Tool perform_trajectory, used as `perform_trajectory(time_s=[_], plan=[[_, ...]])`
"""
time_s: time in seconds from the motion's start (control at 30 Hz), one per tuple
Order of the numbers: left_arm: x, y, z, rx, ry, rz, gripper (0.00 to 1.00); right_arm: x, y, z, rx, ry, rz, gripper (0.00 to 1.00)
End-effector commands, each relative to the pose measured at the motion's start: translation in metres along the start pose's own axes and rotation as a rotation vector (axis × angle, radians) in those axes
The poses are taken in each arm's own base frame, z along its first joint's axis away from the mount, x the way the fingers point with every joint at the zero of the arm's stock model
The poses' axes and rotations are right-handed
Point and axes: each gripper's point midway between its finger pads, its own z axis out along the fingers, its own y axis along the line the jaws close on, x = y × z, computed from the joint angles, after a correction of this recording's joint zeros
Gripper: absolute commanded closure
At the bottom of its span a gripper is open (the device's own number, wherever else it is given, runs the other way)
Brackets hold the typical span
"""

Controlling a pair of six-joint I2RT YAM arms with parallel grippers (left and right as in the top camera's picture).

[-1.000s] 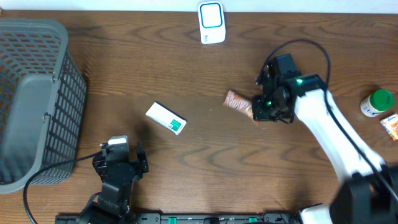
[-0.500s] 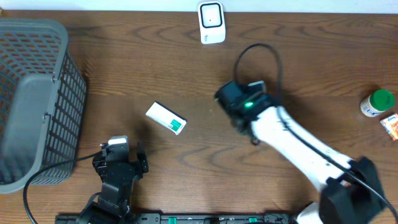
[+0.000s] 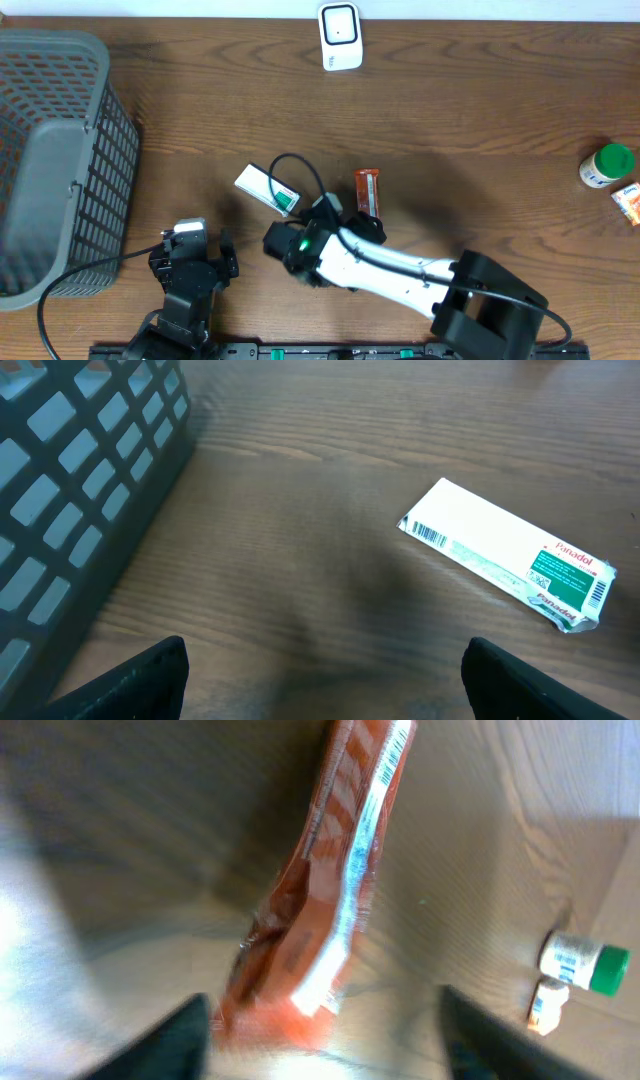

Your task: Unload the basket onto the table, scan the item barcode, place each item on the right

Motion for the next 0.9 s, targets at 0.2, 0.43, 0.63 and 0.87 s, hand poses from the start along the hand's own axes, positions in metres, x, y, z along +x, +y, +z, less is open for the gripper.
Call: perform_trajectory(time_s=[0.2, 0.43, 0.63, 0.87], plan=[[-0.002, 0.003, -0.001, -0.013, -0.011, -0.015, 0.13, 0.0, 0.023, 0.001, -0.157, 0.048, 0.051, 0.11], [-0.002, 0.003, -0.001, -0.013, -0.011, -0.015, 0.12, -0.012, 0.018, 0.01, -0.347, 0.149, 0.181, 0.01], [-0.002, 0.003, -0.001, -0.013, -0.011, -0.015, 0.12, -0.025, 0.016, 0.022, -0.722, 0.267, 0.34, 0.07], [-0.002, 0.003, -0.001, -0.013, -0.011, -0.015, 0.13, -0.025, -0.024, 0.053, -0.829, 0.338, 0.56, 0.09]])
